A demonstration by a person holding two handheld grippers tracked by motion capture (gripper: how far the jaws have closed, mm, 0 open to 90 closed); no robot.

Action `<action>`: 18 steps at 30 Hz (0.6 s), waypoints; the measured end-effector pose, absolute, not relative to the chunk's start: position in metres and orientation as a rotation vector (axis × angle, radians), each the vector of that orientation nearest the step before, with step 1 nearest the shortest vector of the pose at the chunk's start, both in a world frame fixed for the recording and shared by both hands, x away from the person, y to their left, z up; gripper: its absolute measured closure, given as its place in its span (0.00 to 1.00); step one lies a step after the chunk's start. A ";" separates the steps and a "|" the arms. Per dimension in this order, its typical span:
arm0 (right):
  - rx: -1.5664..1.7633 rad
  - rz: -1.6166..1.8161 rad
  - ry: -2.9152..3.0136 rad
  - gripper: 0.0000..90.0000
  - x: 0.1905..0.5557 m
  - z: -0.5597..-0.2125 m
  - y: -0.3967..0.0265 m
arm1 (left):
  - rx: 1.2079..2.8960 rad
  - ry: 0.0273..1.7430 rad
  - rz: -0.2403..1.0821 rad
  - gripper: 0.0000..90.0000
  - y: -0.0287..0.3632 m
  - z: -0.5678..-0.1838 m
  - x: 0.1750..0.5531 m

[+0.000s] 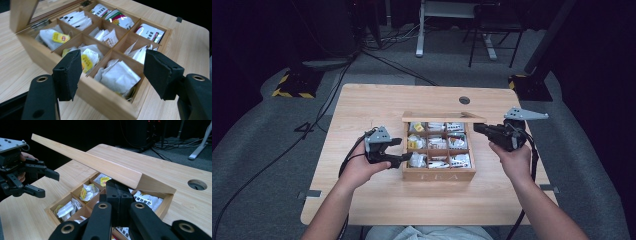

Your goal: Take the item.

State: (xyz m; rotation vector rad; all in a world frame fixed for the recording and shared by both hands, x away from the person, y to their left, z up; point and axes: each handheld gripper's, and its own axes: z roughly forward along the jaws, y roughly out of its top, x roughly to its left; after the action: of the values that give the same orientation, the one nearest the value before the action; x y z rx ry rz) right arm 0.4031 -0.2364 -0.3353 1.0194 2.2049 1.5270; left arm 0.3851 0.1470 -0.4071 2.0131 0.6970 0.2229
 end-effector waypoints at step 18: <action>1.014 1.534 2.213 1.00 0.404 -0.335 -0.236 | 2.064 0.628 0.200 0.37 0.100 -0.401 0.393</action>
State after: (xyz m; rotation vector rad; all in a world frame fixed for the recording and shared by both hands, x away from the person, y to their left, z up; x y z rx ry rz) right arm 0.4044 -0.2362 -0.3350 1.0136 2.2133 1.5341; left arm 0.3929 0.1003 -0.4012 2.0637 0.6282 0.2000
